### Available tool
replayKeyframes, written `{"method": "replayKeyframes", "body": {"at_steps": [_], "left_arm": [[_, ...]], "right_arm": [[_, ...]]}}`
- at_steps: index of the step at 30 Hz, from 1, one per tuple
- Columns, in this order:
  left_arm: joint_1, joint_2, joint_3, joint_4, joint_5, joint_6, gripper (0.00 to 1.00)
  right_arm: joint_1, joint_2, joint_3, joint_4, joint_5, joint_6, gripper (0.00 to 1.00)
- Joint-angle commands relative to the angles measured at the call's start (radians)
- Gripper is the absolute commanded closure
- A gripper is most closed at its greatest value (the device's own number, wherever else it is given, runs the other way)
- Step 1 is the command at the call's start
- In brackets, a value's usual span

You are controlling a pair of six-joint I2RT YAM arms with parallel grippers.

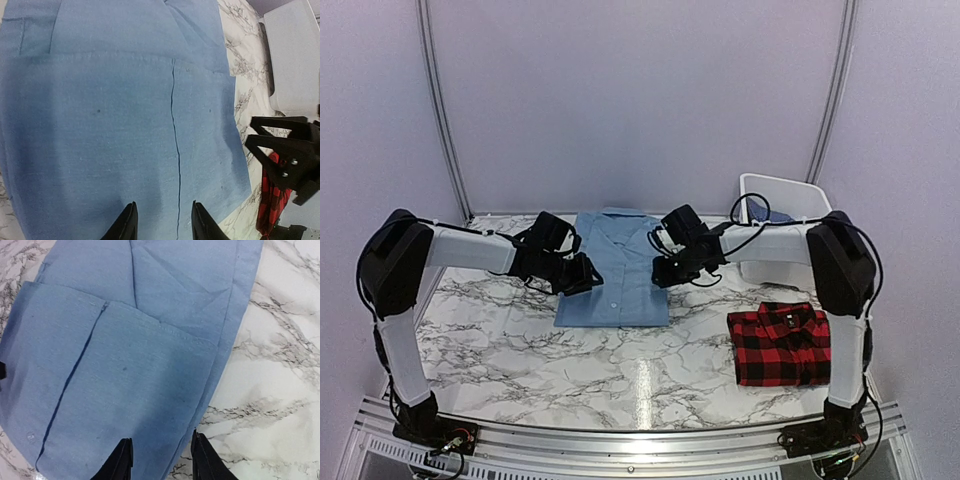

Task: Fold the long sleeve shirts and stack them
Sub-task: Smooth out the 2/3-rectangle-folded shirt at the center of the board.

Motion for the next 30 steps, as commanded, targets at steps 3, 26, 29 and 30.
{"method": "replayKeyframes", "body": {"at_steps": [3, 26, 29, 30], "left_arm": [[-0.021, 0.049, -0.054, 0.093, 0.001, -0.077, 0.62], [-0.017, -0.009, -0.068, 0.009, -0.080, -0.040, 0.62], [-0.016, -0.086, -0.082, -0.048, -0.102, -0.012, 0.61], [-0.014, -0.112, -0.093, -0.063, -0.108, -0.004, 0.61]], "right_arm": [[0.071, -0.154, -0.105, 0.067, -0.019, 0.051, 0.64], [0.087, -0.281, -0.458, 0.158, -0.081, 0.156, 0.64], [0.067, -0.317, -0.474, 0.151, -0.093, 0.154, 0.64], [0.061, -0.327, -0.482, 0.153, -0.100, 0.156, 0.64]]}}
